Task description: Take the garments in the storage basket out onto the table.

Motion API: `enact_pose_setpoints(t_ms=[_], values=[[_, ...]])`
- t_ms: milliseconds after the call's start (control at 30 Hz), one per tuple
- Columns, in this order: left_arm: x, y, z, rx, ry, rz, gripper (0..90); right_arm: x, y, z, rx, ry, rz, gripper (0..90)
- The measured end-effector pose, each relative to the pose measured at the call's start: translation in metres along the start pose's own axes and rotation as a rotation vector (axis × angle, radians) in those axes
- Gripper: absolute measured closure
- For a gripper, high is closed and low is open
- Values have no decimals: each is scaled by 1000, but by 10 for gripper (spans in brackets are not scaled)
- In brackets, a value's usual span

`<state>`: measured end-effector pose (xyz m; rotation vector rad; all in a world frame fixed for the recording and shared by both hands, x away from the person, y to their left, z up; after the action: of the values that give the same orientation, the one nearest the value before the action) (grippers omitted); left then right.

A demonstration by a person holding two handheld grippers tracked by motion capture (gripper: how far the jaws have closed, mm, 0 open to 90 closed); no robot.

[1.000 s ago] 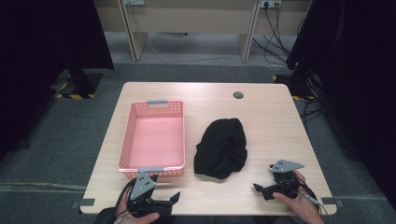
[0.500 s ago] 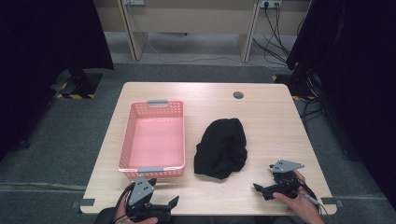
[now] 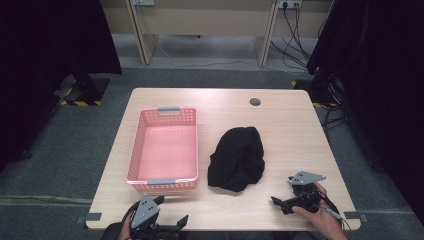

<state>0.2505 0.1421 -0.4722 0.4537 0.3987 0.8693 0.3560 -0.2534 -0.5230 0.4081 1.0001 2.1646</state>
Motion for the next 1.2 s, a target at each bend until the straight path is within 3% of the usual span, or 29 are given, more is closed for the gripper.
enact_pose_setpoints(t_ms=[400,1200], values=[[-6,3,-4,-2,-20,6,38,0,0,0,0,0,0,8],[-9,10,-18,-10,-1,-6,38,0,0,0,0,2,0,8]])
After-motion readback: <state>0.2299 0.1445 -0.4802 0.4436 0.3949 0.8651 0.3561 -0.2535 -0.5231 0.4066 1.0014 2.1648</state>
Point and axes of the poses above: each handheld gripper's, and its own axes: y roughly backward along the jaws, z roughly out of its top, x roughly to its left, the point moved 5 cm from there along -y, roughly forward along the jaws, and after that the axes turned 3 degrees about x, right-handed, at the moved point
